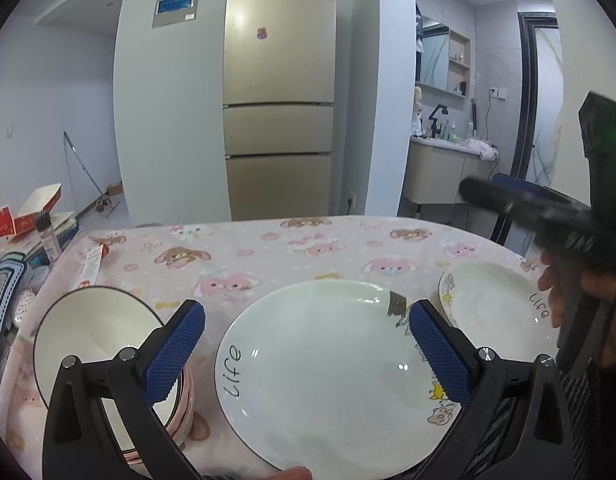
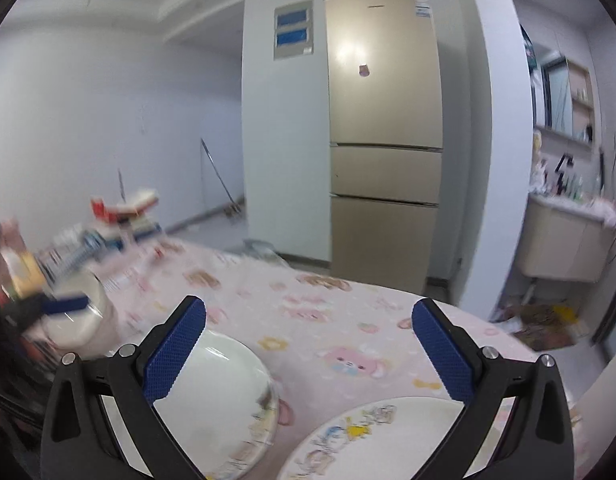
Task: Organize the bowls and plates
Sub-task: 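Move both grippers to the rim of the cat-printed white plate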
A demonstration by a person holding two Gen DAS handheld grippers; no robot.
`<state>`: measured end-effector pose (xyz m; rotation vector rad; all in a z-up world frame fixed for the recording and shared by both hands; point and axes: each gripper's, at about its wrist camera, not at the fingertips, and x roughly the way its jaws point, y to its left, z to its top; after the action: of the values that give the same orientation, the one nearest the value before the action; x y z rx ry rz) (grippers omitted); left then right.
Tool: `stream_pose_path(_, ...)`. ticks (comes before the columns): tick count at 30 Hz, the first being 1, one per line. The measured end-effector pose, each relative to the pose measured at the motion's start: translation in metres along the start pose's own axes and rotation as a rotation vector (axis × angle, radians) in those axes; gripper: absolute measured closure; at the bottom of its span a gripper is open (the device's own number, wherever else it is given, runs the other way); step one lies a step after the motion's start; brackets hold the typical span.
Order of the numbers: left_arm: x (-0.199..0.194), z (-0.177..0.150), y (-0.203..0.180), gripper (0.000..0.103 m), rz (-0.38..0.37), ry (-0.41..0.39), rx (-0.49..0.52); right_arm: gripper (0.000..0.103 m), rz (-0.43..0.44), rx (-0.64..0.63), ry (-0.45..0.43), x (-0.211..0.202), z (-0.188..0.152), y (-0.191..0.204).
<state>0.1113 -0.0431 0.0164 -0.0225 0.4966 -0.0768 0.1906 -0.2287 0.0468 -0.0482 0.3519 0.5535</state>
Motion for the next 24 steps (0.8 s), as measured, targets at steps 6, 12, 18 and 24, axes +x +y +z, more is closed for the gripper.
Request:
stream_pose_path(6,-0.004,0.011,-0.014,0.000,-0.044,0.029,0.004,0.000,-0.009,0.032,-0.063,-0.043,0.010,-0.007)
stream_pose_path(12,-0.003,0.027,-0.037,0.000,-0.197,0.103,-0.015,0.000,-0.124,0.026,-0.145,-0.104,0.003,-0.030)
stream_pose_path(18,0.004,0.041,-0.075,0.000,-0.208,0.100,0.073,0.000,-0.214,0.001,-0.037,-0.124,-0.021,-0.059)
stream_pose_path(24,0.026,0.044,-0.111,0.000,-0.287,0.151,0.091,0.000,-0.286,0.049,0.069,-0.132,-0.061,-0.095)
